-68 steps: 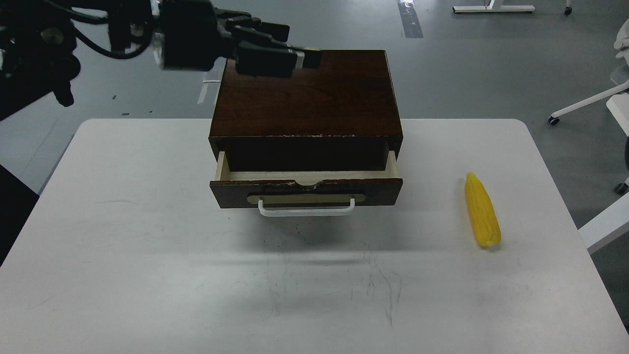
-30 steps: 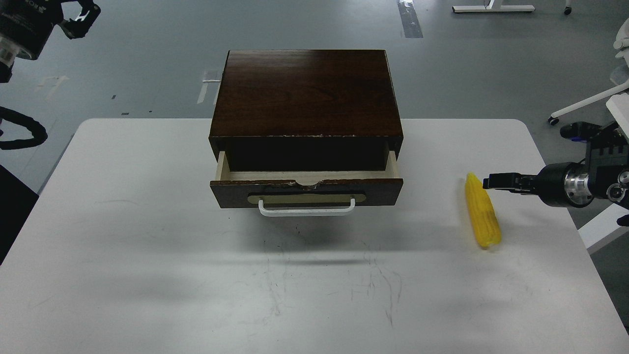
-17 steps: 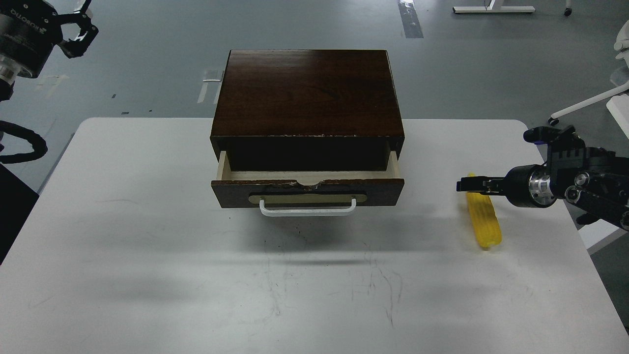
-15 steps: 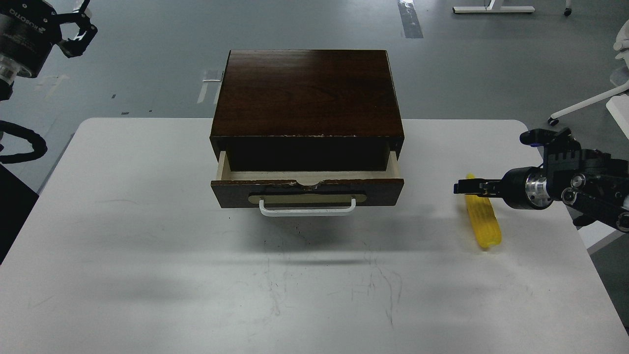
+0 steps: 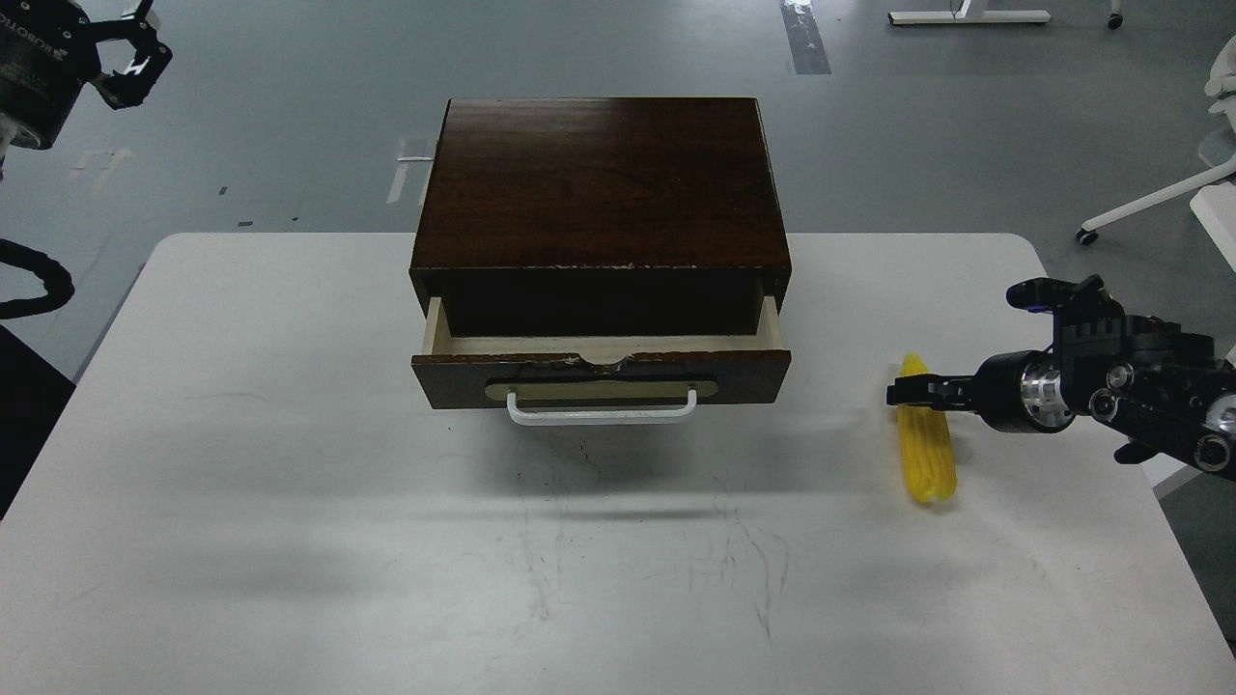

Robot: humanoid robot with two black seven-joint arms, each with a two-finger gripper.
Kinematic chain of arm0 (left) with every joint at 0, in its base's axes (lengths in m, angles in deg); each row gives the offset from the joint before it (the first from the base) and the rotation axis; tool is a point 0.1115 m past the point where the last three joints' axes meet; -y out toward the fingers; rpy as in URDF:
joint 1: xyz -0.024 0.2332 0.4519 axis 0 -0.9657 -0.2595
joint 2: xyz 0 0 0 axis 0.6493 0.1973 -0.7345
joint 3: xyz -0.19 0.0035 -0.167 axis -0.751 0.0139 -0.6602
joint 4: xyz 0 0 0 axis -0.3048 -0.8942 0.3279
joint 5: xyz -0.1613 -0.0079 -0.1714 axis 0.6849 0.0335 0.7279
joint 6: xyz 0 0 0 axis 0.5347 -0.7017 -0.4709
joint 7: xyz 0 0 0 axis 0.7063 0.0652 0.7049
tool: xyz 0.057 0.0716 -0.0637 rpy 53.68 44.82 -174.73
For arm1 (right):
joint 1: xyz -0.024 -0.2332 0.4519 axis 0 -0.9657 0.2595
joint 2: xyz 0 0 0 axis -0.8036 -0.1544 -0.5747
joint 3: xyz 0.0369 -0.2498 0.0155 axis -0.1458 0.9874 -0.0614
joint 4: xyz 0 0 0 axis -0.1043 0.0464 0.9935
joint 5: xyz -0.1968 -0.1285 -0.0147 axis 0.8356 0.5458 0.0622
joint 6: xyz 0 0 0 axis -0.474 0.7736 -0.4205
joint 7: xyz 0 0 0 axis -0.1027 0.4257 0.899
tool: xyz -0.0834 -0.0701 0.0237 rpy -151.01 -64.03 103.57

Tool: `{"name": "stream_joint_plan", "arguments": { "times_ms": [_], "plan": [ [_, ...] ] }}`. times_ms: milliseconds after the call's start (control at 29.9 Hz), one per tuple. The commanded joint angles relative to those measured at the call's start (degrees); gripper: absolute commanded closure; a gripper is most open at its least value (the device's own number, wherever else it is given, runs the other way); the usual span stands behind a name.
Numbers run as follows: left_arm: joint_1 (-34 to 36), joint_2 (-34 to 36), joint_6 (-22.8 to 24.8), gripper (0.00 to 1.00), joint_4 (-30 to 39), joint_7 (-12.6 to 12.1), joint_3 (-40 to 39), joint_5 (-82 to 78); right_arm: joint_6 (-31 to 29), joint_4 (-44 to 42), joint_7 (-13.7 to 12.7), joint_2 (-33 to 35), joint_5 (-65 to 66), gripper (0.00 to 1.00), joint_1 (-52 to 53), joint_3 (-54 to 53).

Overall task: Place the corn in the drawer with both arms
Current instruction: 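Reach the right gripper to the yellow corn cob and grasp it, then lift the corn cob with the right gripper over the box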

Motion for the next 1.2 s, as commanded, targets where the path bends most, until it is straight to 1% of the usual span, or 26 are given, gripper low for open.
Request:
{"name": "stream_joint_plan", "arguments": {
  "times_ms": [0,67,134,200,267,401,468,501,534,568,601,635,668,735,768,802,868,935,1002,1069,1169],
  "plan": [
    [0.0,0.75,0.0,0.02,0.0,0.13,0.0,0.01,-0.08,0.38,-0.09,-0.04,0.07,0.94,0.35,0.0],
    [0.0,1.11,0.0,0.02,0.0,0.13,0.0,0.01,-0.08,0.21,-0.09,0.31,-0.1,1.0,0.97,0.0],
    [0.0,1.2,0.0,0.02,0.0,0.13,0.0,0.01,0.01,0.21,0.0,1.01,-0.36,1.0,2.02,-0.09],
    [0.0,1.2,0.0,0.02,0.0,0.21,0.0,-0.07,0.1,1.17,0.17,3.81,-0.72,1.0,3.86,-0.79],
    [0.09,1.29,0.0,0.02,0.09,0.3,0.0,-0.07,0.8,2.05,0.17,4.96,-0.72,1.0,5.01,-1.23],
    [0.18,2.77,0.0,0.02,0.44,0.3,0.0,-0.51,2.47,6.7,0.26,9.61,-0.72,1.0,14.12,-5.53],
    [0.18,3.13,0.0,0.02,0.79,0.13,0.0,-0.6,2.47,7.85,0.35,10.5,-0.63,1.0,18.35,-6.07],
    [0.18,3.3,0.0,0.02,0.88,0.3,0.0,-0.69,2.38,9.42,0.61,10.85,-0.72,1.0,22.64,-6.07],
    [0.18,3.39,0.0,0.02,0.97,0.3,0.0,-0.69,2.38,10.39,1.05,10.86,-0.72,1.0,24.59,-6.07],
    [0.18,3.48,0.0,0.02,0.88,0.48,0.0,-0.52,2.3,12.93,2.45,10.51,-0.54,1.0,27.66,-5.98],
    [0.18,3.48,0.0,0.02,0.88,0.48,0.0,-0.43,2.3,15.82,3.24,10.42,0.24,1.0,29.86,-5.89],
    [0.18,3.48,0.0,0.02,0.88,0.48,0.0,-0.43,2.3,17.5,3.34,10.42,0.51,1.0,30.84,-5.89],
    [0.18,3.48,0.0,0.02,0.88,0.39,0.0,-0.51,2.21,20.13,3.34,9.9,1.56,1.0,32.59,-5.98],
    [0.18,3.48,0.0,0.02,0.97,0.21,0.0,-0.51,2.21,21.91,3.34,7.53,4.02,1.0,34.8,-5.98],
    [0.18,3.48,0.0,0.02,0.97,0.13,0.0,-0.51,2.21,22.7,3.34,4.3,7.42,1.0,36.9,-5.81],
    [0.18,3.57,0.0,0.02,0.97,0.04,0.0,-0.51,2.21,22.79,3.34,2.44,9.28,1.0,37.61,-5.81],
    [0.27,3.66,0.0,0.02,0.97,0.04,0.0,-0.51,2.21,22.88,3.69,-3.53,17.26,1.0,38.76,-5.8],
    [0.27,3.92,0.0,0.02,0.97,0.04,0.0,-0.6,2.21,23.06,3.87,-5.83,21.06,1.0,38.67,-5.81],
    [0.27,4.89,0.0,0.02,0.97,0.04,0.0,-0.6,2.21,23.76,4.65,-8.82,26.69,1.0,38.41,-5.72],
    [0.18,6.03,0.0,0.02,0.97,-0.05,0.0,-0.69,2.21,24.46,6.14,-12.33,33.35,1.0,37.89,-4.93],
    [0.18,6.38,0.0,0.02,0.97,-0.05,0.09,-0.78,2.21,24.47,6.68,-15.58,39.43,1.0,37.97,-0.99]
  ]
}}
